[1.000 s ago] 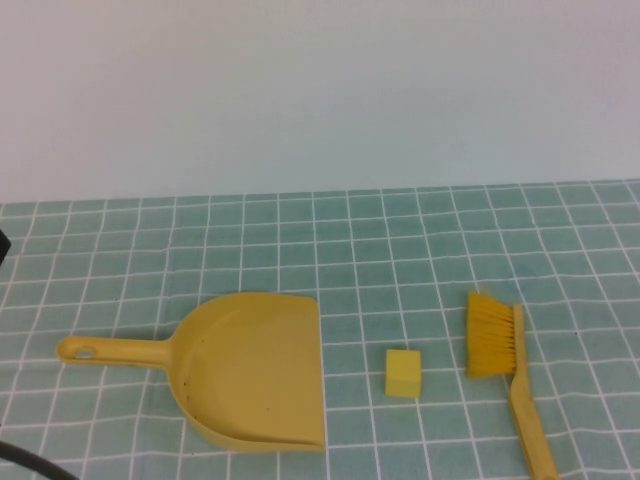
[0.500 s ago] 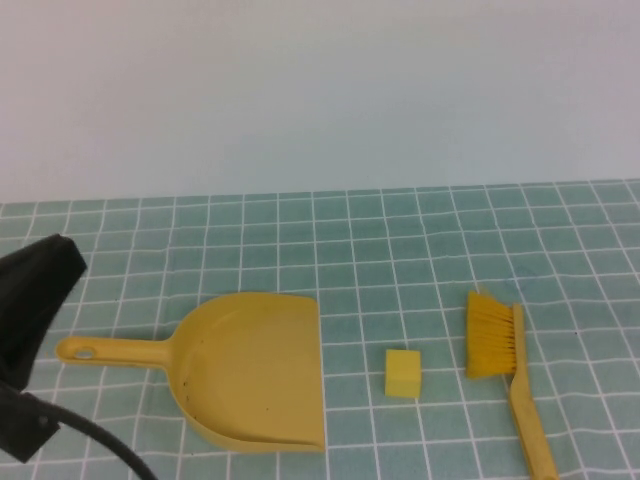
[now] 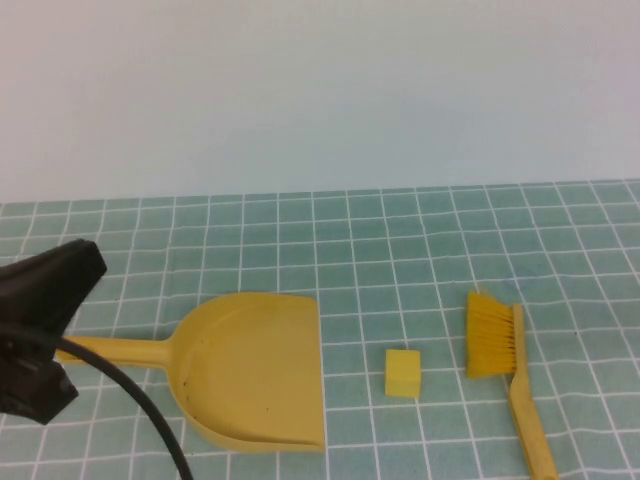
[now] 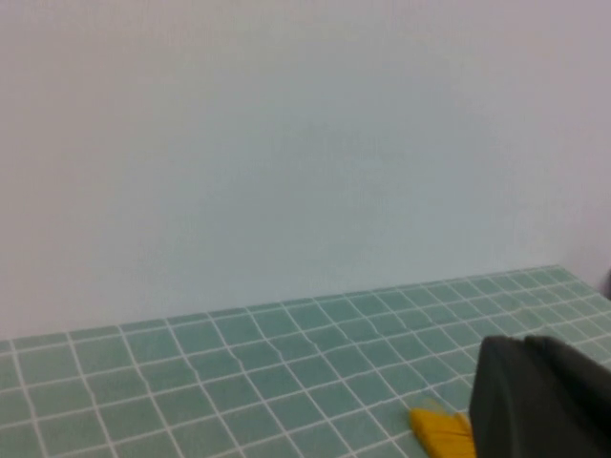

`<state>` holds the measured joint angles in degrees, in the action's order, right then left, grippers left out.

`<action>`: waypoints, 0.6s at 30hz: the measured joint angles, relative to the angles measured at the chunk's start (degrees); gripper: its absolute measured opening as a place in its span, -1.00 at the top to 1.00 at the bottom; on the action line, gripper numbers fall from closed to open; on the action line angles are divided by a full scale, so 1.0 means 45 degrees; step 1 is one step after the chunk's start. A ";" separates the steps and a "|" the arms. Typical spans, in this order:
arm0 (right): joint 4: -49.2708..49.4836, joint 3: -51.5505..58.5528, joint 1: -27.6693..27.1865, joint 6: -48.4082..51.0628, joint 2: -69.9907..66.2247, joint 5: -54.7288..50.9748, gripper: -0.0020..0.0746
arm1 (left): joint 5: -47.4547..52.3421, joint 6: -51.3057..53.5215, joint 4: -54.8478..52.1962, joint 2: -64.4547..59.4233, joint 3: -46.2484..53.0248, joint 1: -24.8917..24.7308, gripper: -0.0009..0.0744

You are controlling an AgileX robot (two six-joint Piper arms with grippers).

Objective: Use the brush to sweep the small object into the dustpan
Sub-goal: Pick up the broom from the table

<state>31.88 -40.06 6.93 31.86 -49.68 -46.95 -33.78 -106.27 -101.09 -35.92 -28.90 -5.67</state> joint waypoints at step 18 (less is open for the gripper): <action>0.0027 0.0000 0.0000 0.0046 0.0000 0.0025 0.95 | 0.0073 0.0125 0.0000 0.0000 0.0000 0.0000 0.98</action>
<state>32.00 -40.06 6.93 32.06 -49.68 -46.84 -33.46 -105.71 -101.09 -35.92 -28.90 -5.67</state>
